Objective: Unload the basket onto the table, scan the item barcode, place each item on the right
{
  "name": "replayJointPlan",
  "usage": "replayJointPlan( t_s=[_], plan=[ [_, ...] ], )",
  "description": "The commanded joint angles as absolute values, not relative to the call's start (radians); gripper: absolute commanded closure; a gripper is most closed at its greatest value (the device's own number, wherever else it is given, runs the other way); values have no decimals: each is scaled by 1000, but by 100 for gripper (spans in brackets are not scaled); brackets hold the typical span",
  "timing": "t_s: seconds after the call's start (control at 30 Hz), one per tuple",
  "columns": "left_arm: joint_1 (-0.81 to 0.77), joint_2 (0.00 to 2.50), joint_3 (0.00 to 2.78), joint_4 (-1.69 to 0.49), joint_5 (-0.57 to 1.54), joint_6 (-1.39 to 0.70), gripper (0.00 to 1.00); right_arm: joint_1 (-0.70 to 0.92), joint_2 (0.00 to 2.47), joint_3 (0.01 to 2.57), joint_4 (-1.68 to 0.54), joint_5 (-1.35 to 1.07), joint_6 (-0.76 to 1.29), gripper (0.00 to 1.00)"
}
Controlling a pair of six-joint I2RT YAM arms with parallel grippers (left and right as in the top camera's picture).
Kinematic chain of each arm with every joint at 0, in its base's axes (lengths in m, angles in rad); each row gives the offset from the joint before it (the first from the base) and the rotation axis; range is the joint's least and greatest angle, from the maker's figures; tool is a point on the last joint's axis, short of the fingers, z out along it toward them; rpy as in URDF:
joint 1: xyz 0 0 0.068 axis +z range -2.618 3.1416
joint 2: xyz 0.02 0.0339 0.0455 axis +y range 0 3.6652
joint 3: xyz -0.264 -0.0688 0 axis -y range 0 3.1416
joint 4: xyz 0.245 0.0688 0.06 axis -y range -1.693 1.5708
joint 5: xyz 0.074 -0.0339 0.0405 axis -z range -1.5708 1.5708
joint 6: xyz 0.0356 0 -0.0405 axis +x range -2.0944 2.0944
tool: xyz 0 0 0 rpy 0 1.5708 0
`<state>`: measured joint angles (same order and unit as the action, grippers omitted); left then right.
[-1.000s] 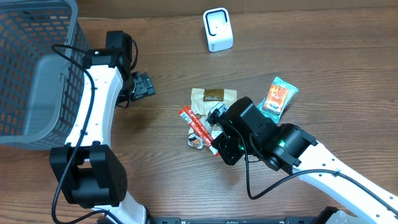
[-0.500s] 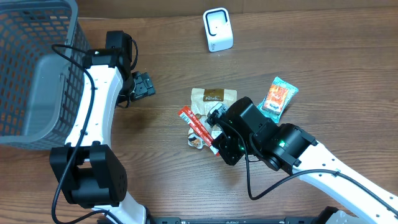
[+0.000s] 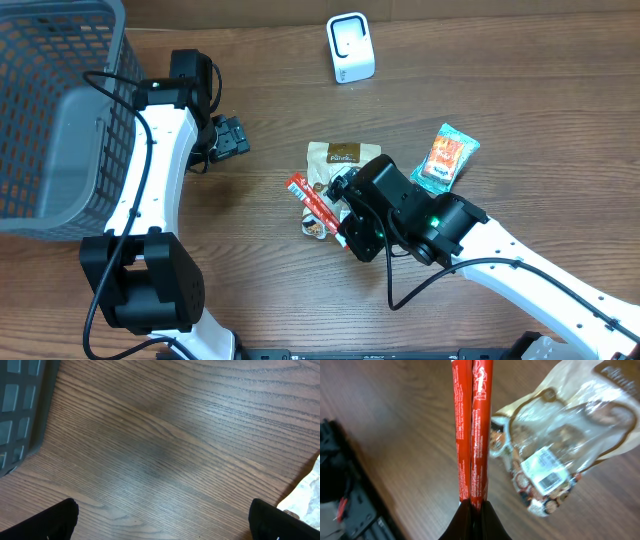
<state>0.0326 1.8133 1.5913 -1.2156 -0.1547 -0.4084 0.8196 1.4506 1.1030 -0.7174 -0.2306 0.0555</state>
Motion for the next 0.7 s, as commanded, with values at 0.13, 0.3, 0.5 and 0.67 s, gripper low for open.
replayJointPlan(
  t_s=[0.13, 0.3, 0.5, 0.67],
  plan=[
    [33, 1818, 1605, -1216, -164, -389, 0, 823, 1449, 1115, -621, 52, -56, 97],
    [33, 1818, 1605, -1216, -164, -389, 0, 789, 1450, 1255, -673, 127, -137, 97],
    [33, 1818, 1605, -1216, -164, -389, 0, 639, 1534, 1680, -946, 88, -168, 97],
    [33, 1818, 1605, -1216, -164, -389, 0, 557, 1641, 1878, -958, 76, -331, 97]
  ],
)
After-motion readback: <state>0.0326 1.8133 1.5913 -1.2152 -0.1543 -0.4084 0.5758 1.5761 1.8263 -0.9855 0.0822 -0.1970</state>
